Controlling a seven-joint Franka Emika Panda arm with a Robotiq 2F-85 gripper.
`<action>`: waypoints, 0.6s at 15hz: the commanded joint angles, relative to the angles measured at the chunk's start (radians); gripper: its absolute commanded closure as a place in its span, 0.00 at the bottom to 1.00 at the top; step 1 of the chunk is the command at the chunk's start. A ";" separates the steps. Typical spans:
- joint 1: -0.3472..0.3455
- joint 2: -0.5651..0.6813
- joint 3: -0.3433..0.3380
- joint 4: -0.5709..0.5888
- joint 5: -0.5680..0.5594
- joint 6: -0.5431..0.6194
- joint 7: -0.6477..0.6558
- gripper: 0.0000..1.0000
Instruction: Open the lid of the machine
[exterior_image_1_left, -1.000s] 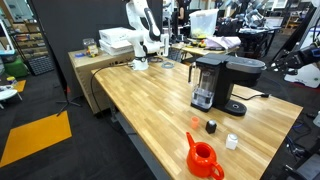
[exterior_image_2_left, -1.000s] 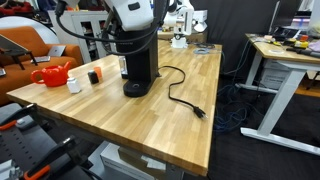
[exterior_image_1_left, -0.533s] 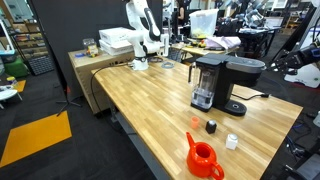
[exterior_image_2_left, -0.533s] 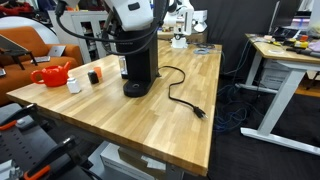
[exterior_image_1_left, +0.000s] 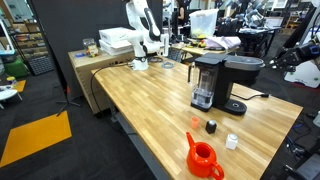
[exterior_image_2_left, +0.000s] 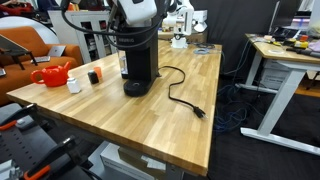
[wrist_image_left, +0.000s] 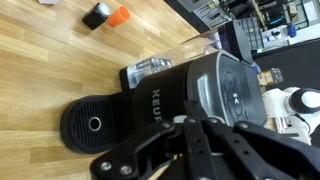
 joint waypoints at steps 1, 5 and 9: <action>0.006 -0.042 0.016 0.018 0.025 0.002 0.005 1.00; 0.007 -0.090 0.024 0.020 0.022 0.005 0.004 1.00; 0.015 -0.121 0.040 0.018 0.020 0.013 0.001 1.00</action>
